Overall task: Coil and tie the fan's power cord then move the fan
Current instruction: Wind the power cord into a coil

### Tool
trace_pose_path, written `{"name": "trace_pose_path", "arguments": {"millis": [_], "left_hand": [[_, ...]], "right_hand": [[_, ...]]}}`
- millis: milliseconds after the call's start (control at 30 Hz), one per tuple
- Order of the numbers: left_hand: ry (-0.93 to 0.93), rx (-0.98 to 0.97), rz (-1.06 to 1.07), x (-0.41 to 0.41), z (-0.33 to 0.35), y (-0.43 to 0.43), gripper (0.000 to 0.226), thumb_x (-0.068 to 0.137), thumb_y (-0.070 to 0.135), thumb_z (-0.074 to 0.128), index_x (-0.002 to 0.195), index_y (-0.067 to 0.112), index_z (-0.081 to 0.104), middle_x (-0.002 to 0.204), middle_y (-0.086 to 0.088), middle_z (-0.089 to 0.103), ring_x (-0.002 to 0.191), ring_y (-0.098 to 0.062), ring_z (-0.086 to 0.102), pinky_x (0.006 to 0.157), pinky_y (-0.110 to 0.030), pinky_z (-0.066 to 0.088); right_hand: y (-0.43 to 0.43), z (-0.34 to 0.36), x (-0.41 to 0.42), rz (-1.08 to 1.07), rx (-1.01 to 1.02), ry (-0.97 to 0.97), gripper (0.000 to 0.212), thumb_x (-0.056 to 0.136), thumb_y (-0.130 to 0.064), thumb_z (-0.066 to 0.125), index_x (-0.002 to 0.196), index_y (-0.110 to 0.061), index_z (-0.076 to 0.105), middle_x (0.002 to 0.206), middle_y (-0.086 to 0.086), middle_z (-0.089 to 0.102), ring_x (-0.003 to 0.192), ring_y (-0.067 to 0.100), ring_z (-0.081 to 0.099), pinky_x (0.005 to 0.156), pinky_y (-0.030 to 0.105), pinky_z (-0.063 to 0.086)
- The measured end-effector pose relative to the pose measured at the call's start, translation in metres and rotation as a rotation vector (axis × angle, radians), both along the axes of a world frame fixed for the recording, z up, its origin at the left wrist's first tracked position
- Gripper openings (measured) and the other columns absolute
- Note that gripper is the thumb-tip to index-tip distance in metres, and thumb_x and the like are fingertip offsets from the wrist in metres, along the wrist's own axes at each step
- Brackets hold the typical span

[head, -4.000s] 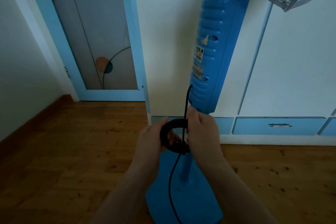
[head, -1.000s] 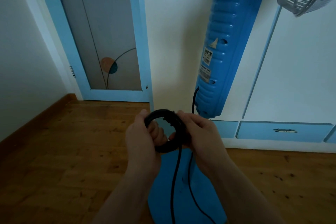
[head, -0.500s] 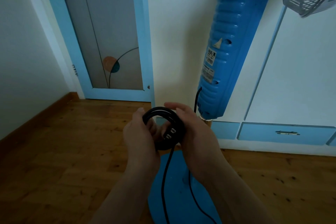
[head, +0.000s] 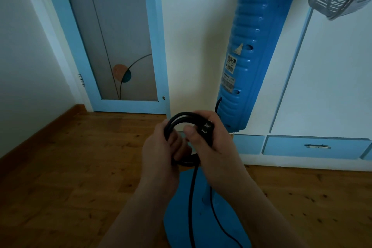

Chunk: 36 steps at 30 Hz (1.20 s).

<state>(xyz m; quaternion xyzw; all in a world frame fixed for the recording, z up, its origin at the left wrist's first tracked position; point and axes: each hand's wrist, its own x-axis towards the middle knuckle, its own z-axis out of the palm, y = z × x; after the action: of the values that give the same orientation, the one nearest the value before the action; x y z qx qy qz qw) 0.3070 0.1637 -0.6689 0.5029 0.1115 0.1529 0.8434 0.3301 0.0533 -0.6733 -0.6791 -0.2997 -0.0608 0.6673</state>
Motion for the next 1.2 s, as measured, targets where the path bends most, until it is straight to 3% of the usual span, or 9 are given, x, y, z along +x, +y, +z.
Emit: {"name": "trace_pose_path", "arguments": {"millis": [67, 200, 300, 400, 500, 567, 667, 900, 1200], "left_hand": [[0.012, 0.109, -0.042, 0.001, -0.002, 0.005, 0.029, 0.1, 0.032, 0.044, 0.084, 0.014, 0.06, 0.096, -0.01, 0.053, 0.07, -0.024, 0.048, 0.062, -0.031, 0.044], [-0.002, 0.491, -0.081, 0.003, -0.006, 0.017, 0.048, 0.098, 0.049, 0.046, 0.074, 0.016, 0.071, 0.072, -0.007, 0.066, 0.063, -0.016, 0.061, 0.063, -0.024, 0.053], [-0.014, 0.846, -0.156, 0.006, -0.011, 0.021, 0.059, 0.092, 0.065, 0.042, 0.073, 0.018, 0.072, 0.071, -0.011, 0.069, 0.059, -0.022, 0.063, 0.053, -0.019, 0.05], [-0.088, 0.929, -0.053, 0.007, -0.022, 0.017, 0.063, 0.087, 0.071, 0.038, 0.061, 0.021, 0.068, 0.059, -0.009, 0.063, 0.044, -0.017, 0.051, 0.044, -0.023, 0.04], [-0.157, 0.826, 0.051, 0.006, -0.026, 0.013, 0.05, 0.097, 0.055, 0.041, 0.064, 0.032, 0.071, 0.054, 0.0, 0.062, 0.047, -0.016, 0.055, 0.048, -0.02, 0.041], [-0.123, 0.634, 0.083, 0.006, -0.024, 0.013, 0.053, 0.098, 0.051, 0.046, 0.061, 0.02, 0.067, 0.054, -0.009, 0.058, 0.047, -0.027, 0.051, 0.048, -0.027, 0.041], [-0.093, 0.387, 0.14, 0.006, -0.019, 0.013, 0.054, 0.099, 0.046, 0.048, 0.05, 0.025, 0.059, 0.045, 0.003, 0.046, 0.039, -0.008, 0.041, 0.038, -0.019, 0.037], [-0.101, 0.257, 0.308, 0.004, -0.018, 0.006, 0.055, 0.1, 0.045, 0.048, 0.049, 0.026, 0.058, 0.047, 0.005, 0.045, 0.043, -0.006, 0.041, 0.038, -0.015, 0.036], [-0.047, 0.111, -0.247, 0.003, -0.023, 0.02, 0.04, 0.096, 0.042, 0.047, 0.096, 0.014, 0.077, 0.089, -0.01, 0.073, 0.074, -0.017, 0.07, 0.062, -0.024, 0.058]], "right_hand": [[-0.006, 0.001, 0.003, -0.011, -0.083, 0.006, 0.014, 0.098, -0.038, 0.057, 0.111, -0.041, 0.051, 0.093, -0.024, 0.068, 0.087, -0.004, 0.066, 0.07, 0.008, 0.049], [-0.014, -0.002, 0.005, 0.0, -0.299, -0.03, 0.012, 0.098, -0.029, 0.056, 0.102, -0.038, 0.048, 0.087, -0.017, 0.066, 0.08, -0.007, 0.061, 0.062, 0.006, 0.046], [-0.013, -0.004, 0.005, -0.027, -0.494, -0.144, 0.029, 0.09, -0.018, 0.055, 0.111, -0.03, 0.039, 0.076, -0.011, 0.059, 0.068, -0.004, 0.059, 0.053, 0.013, 0.047], [-0.009, -0.007, 0.005, -0.018, -0.57, -0.161, 0.051, 0.087, -0.012, 0.055, 0.125, -0.035, 0.029, 0.082, -0.012, 0.059, 0.072, 0.001, 0.061, 0.057, 0.018, 0.052], [-0.008, -0.008, 0.006, 0.026, -0.416, -0.026, 0.056, 0.09, -0.006, 0.057, 0.13, -0.038, 0.033, 0.097, -0.015, 0.056, 0.081, -0.002, 0.06, 0.061, 0.014, 0.05], [-0.008, -0.007, 0.008, 0.017, -0.306, 0.032, 0.052, 0.09, -0.003, 0.06, 0.122, -0.039, 0.042, 0.095, -0.017, 0.056, 0.08, 0.003, 0.063, 0.063, 0.021, 0.054], [-0.009, -0.005, 0.011, -0.07, -0.173, 0.032, 0.048, 0.085, 0.002, 0.066, 0.114, -0.035, 0.053, 0.09, -0.016, 0.063, 0.081, 0.009, 0.067, 0.069, 0.025, 0.057], [-0.003, -0.003, 0.008, -0.107, -0.05, 0.087, 0.039, 0.087, -0.008, 0.073, 0.12, -0.026, 0.064, 0.096, -0.01, 0.075, 0.092, 0.005, 0.07, 0.084, 0.024, 0.057], [-0.011, 0.0, 0.012, -0.151, 0.042, 0.077, 0.02, 0.089, -0.017, 0.072, 0.106, -0.025, 0.073, 0.078, -0.011, 0.074, 0.071, 0.001, 0.068, 0.066, 0.015, 0.052]]}}
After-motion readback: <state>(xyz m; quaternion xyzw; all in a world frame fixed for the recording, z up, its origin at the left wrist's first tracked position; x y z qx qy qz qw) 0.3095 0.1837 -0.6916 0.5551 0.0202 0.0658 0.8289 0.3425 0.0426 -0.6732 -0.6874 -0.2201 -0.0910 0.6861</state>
